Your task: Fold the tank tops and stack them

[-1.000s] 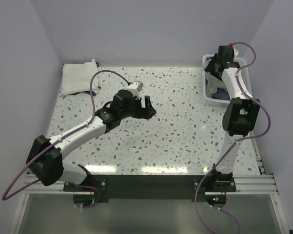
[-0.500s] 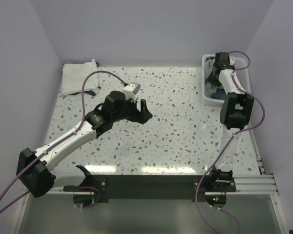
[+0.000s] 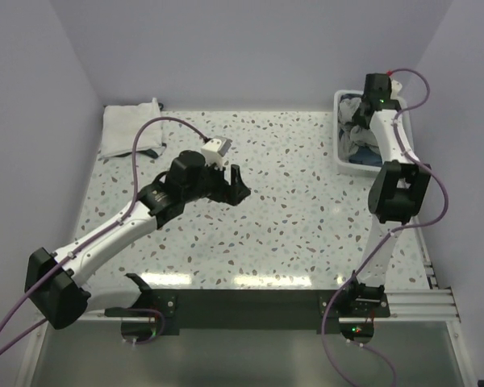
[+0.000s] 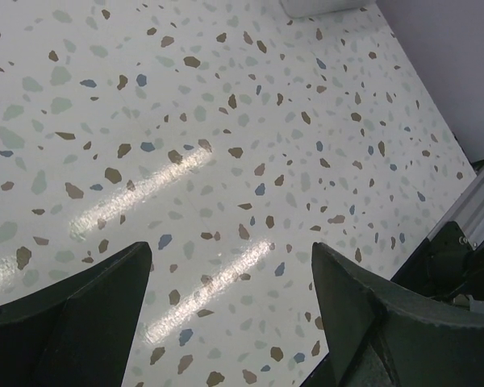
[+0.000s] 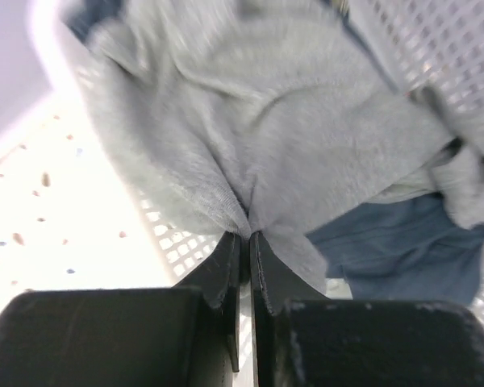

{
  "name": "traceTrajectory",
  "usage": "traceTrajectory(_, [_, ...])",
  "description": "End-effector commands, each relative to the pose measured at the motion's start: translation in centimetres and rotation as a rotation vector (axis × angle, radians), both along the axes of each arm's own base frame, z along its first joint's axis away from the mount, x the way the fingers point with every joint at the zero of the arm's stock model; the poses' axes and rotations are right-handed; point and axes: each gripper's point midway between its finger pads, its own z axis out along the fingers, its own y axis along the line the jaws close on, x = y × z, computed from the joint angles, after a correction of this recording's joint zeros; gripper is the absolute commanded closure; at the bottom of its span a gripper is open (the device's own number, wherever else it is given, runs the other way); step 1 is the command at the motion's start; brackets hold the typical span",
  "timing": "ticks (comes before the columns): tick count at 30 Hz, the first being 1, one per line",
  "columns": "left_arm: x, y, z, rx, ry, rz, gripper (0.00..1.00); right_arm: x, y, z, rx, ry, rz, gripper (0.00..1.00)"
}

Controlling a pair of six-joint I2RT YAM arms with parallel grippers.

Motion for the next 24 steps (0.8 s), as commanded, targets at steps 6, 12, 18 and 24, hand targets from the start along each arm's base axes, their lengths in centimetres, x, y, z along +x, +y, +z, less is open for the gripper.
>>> traceTrajectory(6, [0.4,0.1,3.8,-0.042,-0.097,-0.005,0.14,-2.7,0.3,20.1,-0.051,-0.406,0.021,1.00])
traceTrajectory(12, [0.9,1.0,4.8,-0.049,-0.125,0.050,0.14,-5.8,5.5,30.7,0.001,-0.643,0.235,1.00])
traceTrajectory(18, [1.9,2.8,6.0,-0.078,-0.147,0.129,0.15,-10.6,15.3,39.7,0.032,-0.844,0.475,1.00])
traceTrajectory(24, [2.5,4.2,6.7,-0.106,-0.156,0.179,0.15,-15.2,25.0,44.3,0.170,-0.979,0.701,1.00])
